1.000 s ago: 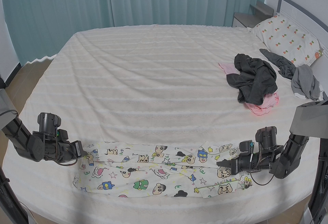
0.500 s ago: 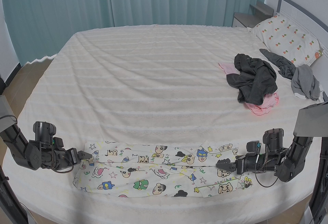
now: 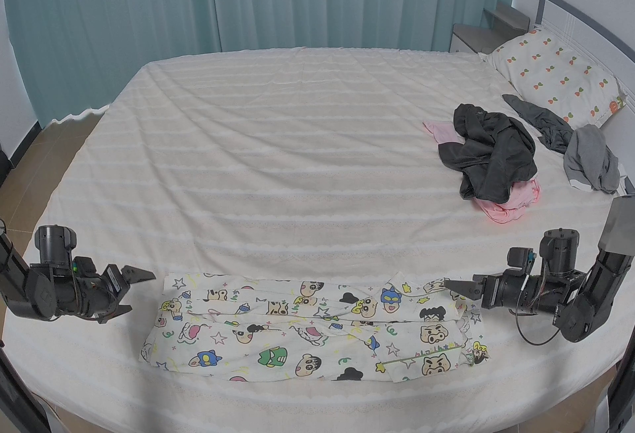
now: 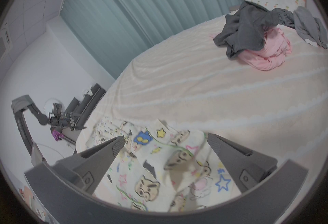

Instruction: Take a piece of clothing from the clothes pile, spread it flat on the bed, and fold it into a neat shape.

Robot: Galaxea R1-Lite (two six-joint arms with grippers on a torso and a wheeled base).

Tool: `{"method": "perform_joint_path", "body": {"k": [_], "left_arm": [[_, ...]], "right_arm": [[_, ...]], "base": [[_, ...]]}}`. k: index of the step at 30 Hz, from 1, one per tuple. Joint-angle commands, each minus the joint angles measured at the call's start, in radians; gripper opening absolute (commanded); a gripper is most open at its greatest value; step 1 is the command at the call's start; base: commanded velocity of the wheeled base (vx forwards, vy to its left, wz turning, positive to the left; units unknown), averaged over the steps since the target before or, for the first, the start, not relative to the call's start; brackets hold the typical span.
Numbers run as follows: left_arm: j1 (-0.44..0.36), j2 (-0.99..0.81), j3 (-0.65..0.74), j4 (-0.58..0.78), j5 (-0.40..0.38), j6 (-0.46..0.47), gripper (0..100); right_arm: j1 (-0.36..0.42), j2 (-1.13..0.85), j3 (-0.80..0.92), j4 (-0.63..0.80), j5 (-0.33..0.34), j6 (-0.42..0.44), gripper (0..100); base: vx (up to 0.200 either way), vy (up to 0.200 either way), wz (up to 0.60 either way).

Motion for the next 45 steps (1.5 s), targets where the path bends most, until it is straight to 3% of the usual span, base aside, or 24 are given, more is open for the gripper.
{"method": "perform_joint_path", "body": {"k": [1,3,4,5,6,7,8,11,19,24,33,45], "left_arm": [[-0.039,-0.089,-0.089,0.006,-0.045,-0.215,100],[-0.114,-0.073,-0.126,0.035,0.044,-0.266,100],[-0.114,-0.073,-0.126,0.035,0.044,-0.266,100],[-0.184,-0.035,-0.157,0.087,0.173,-0.267,100],[-0.189,-0.032,-0.158,0.092,0.185,-0.267,100],[-0.247,0.0,-0.195,0.136,0.317,-0.272,100],[-0.27,0.014,-0.206,0.155,0.366,-0.272,100],[-0.335,0.025,-0.233,0.205,0.44,-0.295,100],[-0.485,0.103,-0.471,0.555,0.53,-0.5,100],[-0.525,0.223,-0.514,0.567,0.593,-0.502,100],[-0.542,0.256,-0.548,0.566,0.628,-0.54,100],[-0.542,0.27,-0.578,0.572,0.632,-0.554,100]], "right_arm": [[0.093,-0.08,-0.063,-0.002,-0.097,0.135,100],[0.16,-0.071,-0.08,-0.005,-0.187,0.224,100],[0.16,-0.071,-0.08,-0.005,-0.187,0.224,100],[0.191,-0.071,-0.073,-0.006,-0.223,0.287,100],[0.193,-0.071,-0.071,-0.006,-0.224,0.291,100],[0.205,-0.072,-0.06,-0.017,-0.244,0.334,100],[0.203,-0.075,-0.054,-0.029,-0.252,0.348,100],[0.19,-0.078,-0.025,-0.112,-0.262,0.397,100],[0.179,-0.063,0.041,-0.267,-0.262,0.402,100],[0.185,-0.06,0.055,-0.29,-0.262,0.397,100],[0.193,-0.057,0.059,-0.29,-0.262,0.397,100],[0.206,-0.052,0.067,-0.292,-0.262,0.396,100]], "base": [[0.0,0.0,0.0],[0.0,0.0,0.0],[0.0,0.0,0.0],[0.0,0.0,0.0],[0.0,0.0,0.0],[0.0,0.0,0.0],[0.0,0.0,0.0],[0.0,0.0,0.0],[0.0,0.0,0.0],[0.0,0.0,0.0],[0.0,0.0,0.0],[0.0,0.0,0.0]]}}
